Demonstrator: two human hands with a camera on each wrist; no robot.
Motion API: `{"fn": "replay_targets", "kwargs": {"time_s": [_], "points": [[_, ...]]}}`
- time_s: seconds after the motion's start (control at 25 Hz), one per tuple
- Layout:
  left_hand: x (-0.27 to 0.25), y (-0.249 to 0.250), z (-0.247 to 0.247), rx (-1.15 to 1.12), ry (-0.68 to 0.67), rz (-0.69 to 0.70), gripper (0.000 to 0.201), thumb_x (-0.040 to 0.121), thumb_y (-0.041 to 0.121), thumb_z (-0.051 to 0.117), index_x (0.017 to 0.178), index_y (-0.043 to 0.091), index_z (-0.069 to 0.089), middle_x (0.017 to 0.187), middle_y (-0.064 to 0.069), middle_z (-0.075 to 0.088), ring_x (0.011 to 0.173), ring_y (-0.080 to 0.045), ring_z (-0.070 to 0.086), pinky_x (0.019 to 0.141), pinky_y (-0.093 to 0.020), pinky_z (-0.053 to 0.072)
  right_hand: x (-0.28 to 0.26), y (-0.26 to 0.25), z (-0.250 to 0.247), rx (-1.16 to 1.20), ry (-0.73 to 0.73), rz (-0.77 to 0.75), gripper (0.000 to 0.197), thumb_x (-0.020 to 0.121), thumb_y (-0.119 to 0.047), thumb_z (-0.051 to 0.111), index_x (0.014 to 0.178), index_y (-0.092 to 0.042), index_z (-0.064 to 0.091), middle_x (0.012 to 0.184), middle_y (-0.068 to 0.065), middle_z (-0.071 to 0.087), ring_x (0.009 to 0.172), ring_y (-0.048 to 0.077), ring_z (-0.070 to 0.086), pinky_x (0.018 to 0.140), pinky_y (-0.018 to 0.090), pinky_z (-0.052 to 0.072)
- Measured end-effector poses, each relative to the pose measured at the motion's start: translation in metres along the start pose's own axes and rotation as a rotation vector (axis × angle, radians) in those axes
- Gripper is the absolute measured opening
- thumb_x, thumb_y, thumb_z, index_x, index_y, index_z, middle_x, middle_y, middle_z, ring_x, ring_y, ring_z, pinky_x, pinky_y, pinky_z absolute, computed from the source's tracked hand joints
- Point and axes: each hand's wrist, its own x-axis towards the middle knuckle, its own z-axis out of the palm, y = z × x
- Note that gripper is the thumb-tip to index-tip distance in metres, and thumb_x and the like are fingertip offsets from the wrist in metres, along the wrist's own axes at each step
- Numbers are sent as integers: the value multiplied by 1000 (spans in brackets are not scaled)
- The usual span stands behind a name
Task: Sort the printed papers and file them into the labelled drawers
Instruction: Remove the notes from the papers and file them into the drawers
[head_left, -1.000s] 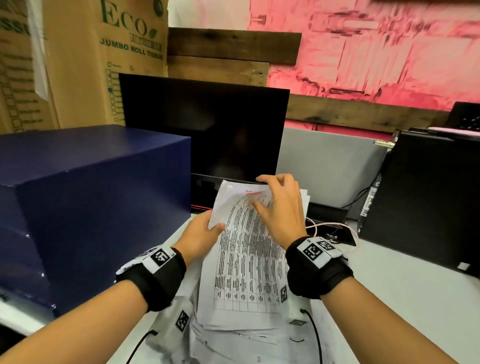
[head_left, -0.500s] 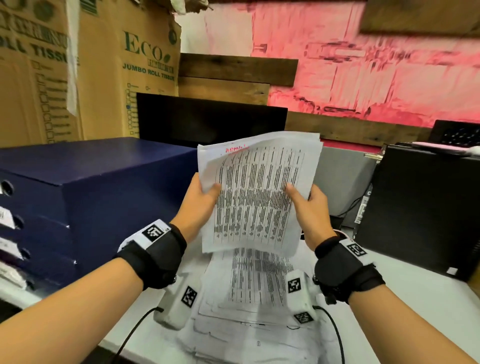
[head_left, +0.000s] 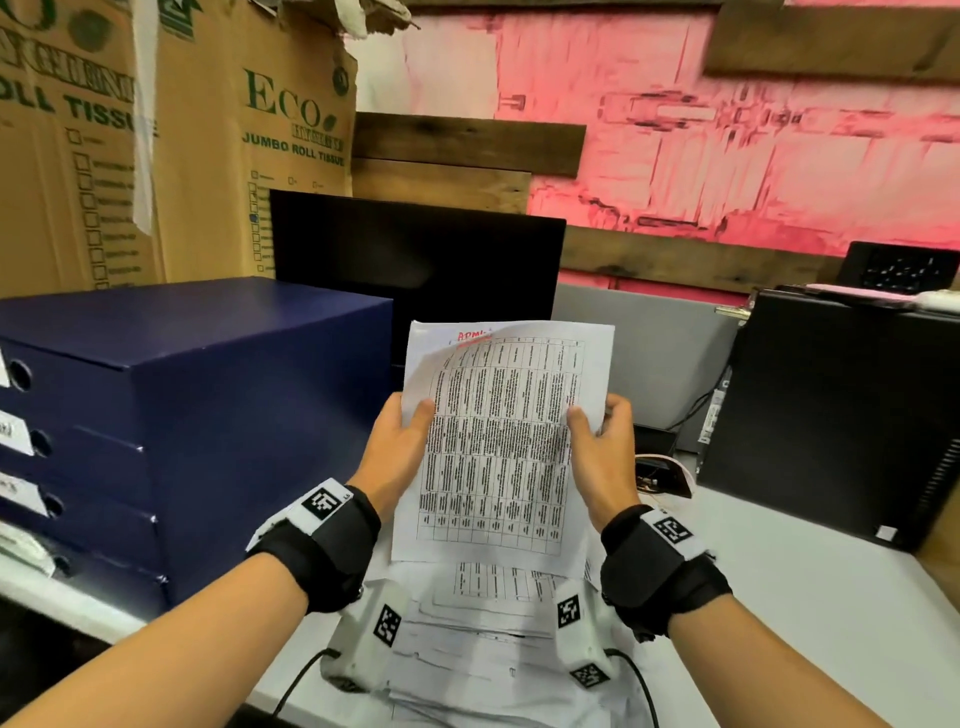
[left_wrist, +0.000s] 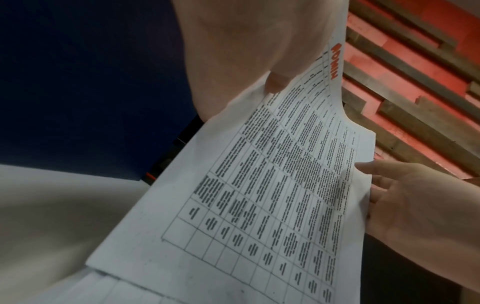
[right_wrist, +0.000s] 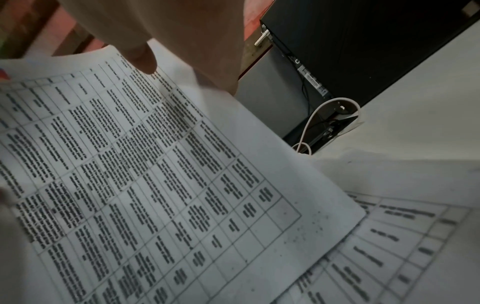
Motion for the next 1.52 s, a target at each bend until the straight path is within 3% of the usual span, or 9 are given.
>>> {"fn": "replay_targets", "kwargs": {"time_s": [0.16,0.32,0.44,0.64,1.0,1.12,1.28,1.36,1.52], "points": [[1,2,2,-45,4,42,20,102,29,41,119,26,51,115,11,62,105,-5,59,86,-23,46,3,-3,3,4,43,-21,12,99,-17,48,109,-13,43,97,-4,57,82,7,55,67,19,44],[-5,-7,4,-44,-16,44,32,101,39,39,125,24,53,119,11,64,111,-5,60,94,-26,46,-5,9,2,-49,39,12,13,102,-23,43,109,-12,44,95,-8,55,83,3,53,70,22,43],[-3,2,2,-38,4,64,30,100,37,42,117,17,57,109,6,68,102,-10,65,84,-24,51,-7,17,-1,-71,42,-11,13,103,-24,41,107,-13,46,98,-10,58,87,3,56,79,26,45],[23,47,-3,-67,-9,216,26,100,31,47,111,10,59,108,-7,70,97,-22,69,85,-37,56,-6,16,-1,-79,34,-43,12,103,-22,41,107,-12,48,100,-13,59,89,0,57,79,23,45],[11,54,-14,-63,51,161,28,102,28,43,110,8,62,104,-7,72,95,-23,69,89,-47,55,-10,13,6,-28,14,-60,16,103,-21,40,106,-9,50,101,-4,61,92,10,58,85,29,47],[0,64,-34,-31,125,210,25,103,27,41,104,15,63,105,-6,71,98,-22,68,92,-49,52,-16,3,27,-7,-40,-99,13,103,-20,40,97,-12,49,98,-2,61,92,13,58,83,29,48],[-16,93,-69,52,334,336,32,98,38,41,100,11,59,100,-10,69,96,-25,65,90,-50,51,-35,-15,71,12,-88,-194,15,103,-20,39,90,-17,45,85,-12,52,72,-9,50,72,19,41],[-29,108,-86,137,454,408,34,102,33,39,99,2,54,97,-15,65,86,-23,61,83,-42,50,-47,-24,95,34,-98,-226,15,104,-20,37,91,-16,44,81,-12,50,66,-12,47,68,15,39],[-57,121,-128,289,603,523,29,103,31,37,88,7,45,83,-17,62,68,-19,52,65,-37,43,-78,-40,138,45,-136,-268,20,105,-19,34,89,-8,39,72,-7,41,56,-9,42,55,7,34]]}}
